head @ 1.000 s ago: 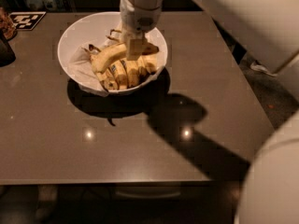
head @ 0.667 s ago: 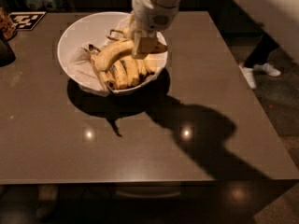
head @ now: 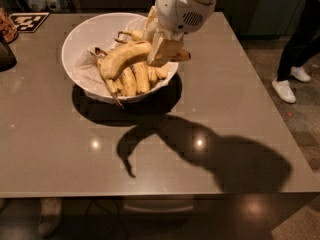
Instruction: Pick banana from white bowl
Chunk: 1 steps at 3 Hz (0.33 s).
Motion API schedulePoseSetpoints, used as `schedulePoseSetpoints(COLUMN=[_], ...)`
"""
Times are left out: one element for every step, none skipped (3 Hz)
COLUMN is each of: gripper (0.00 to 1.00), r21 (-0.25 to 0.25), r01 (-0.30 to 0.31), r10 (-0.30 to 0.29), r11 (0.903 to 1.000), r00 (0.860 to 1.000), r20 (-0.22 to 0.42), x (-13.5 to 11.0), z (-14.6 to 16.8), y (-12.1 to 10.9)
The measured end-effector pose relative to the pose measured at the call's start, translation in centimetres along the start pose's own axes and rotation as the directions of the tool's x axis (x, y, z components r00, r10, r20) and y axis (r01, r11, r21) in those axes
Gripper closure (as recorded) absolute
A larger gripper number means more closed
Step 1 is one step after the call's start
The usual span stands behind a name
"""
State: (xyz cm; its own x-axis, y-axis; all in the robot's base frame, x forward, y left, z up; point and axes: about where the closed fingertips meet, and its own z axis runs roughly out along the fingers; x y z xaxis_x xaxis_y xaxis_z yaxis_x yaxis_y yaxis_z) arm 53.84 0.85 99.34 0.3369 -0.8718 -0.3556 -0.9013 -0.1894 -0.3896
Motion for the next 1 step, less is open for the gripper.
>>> schedulePoseSetpoints(gripper=[1.0], r21=[-0.015], r01=[-0.025], r10=[0.025], r11=[0.9996], r00=[1.0], r20=[0.002], x=[-0.58], z=[-1.04], y=[1.8])
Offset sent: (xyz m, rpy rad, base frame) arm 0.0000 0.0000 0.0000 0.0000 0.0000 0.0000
